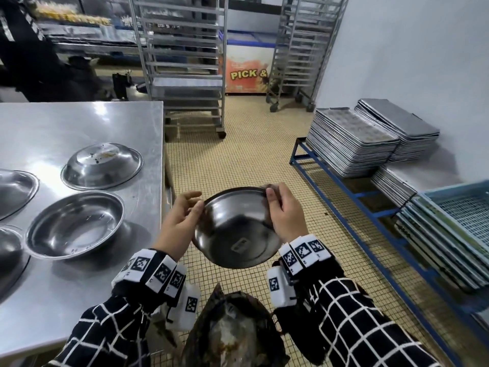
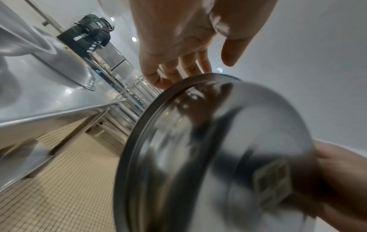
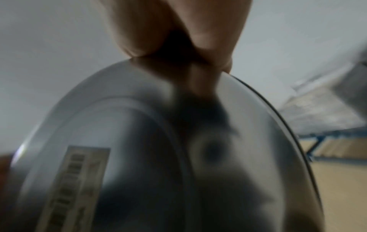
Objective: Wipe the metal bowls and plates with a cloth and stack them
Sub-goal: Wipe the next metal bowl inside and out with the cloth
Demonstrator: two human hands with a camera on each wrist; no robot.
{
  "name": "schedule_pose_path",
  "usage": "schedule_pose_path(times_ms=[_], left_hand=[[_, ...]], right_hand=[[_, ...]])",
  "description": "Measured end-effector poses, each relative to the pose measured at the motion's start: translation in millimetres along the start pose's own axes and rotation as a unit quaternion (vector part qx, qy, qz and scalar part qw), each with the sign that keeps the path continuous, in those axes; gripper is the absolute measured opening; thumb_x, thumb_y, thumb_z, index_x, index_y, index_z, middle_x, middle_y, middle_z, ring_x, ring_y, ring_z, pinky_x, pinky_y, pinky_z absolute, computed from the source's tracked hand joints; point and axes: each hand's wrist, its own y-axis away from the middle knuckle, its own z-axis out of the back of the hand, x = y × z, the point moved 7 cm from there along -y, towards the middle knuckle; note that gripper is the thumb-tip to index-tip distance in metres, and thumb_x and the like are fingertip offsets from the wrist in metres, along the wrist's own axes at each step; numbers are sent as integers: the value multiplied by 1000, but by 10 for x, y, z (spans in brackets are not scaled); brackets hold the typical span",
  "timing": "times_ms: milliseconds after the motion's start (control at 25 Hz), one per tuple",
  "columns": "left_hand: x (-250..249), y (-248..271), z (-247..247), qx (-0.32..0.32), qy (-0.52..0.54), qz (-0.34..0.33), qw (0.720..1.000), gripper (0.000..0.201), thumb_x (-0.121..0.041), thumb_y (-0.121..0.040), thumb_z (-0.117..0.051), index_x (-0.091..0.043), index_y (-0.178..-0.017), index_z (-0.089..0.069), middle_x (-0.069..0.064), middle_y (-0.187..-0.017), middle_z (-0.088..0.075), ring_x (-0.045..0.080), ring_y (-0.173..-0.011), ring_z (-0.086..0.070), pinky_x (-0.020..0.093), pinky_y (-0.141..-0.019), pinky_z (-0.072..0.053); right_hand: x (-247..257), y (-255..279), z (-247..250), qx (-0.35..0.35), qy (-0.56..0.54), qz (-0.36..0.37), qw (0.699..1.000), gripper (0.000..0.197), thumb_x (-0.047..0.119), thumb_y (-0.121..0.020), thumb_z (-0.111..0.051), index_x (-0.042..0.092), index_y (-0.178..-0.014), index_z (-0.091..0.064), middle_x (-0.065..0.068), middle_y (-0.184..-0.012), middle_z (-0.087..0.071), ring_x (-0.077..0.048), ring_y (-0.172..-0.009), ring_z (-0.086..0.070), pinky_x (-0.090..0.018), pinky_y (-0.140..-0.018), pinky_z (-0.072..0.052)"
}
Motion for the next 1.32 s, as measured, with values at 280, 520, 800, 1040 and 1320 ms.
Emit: schedule_pose_path(times_ms=[280,520,800,1040,1320], left_hand=[[-174,-73,-179,5,-50,-2,999,19,-25,-96,-53,-19,-82,-65,5,-75,-64,14,-73,-56,34,-74,-47],[-346,-139,-189,-41,25,-6,999,21,-19,-97,-51,-12,-81,-63,-7,-63,-64,6,-62,-59,19,-60,-48],[-384,-139,-89,-59,48,-16,997,29,-24,-98,-49,-4,-78,-56,2,-65,-49,10,-59,-44,18,-54,-36],[-405,-127,-175,-61,-57,-55,995,27,-34,-96,-50,-16,-77,-59,10,-68,-57,28,-64,-51,39,-65,-46],[-613,-18,-89,-81,-19,-108,991,25,-20,-96,-51,-10,-75,-59,-8,-56,-49,0,-51,-42,12,-50,-35]], right_hand=[[351,-217,-106,-10,100,159,982,32,26,-100,-42,13,-128,-51,-10,-121,-60,-24,-114,-53,-35,-92,-47],[522,246,-517,-33,175,159,971,43,45,-99,-27,29,-137,-41,0,-150,-35,-19,-145,-16,-45,-118,-16],[-26,-35,-67,-69,-74,-85,991,50,49,-98,-25,27,-137,-47,-7,-128,-59,-21,-114,-57,-41,-94,-52],[546,279,-432,-66,122,135,981,54,43,-100,-19,20,-147,-31,-1,-156,-27,-18,-147,-12,-34,-120,-10],[321,-28,-204,-93,-69,-77,990,52,49,-101,-20,25,-144,-37,-2,-146,-42,-21,-133,-40,-44,-110,-35]])
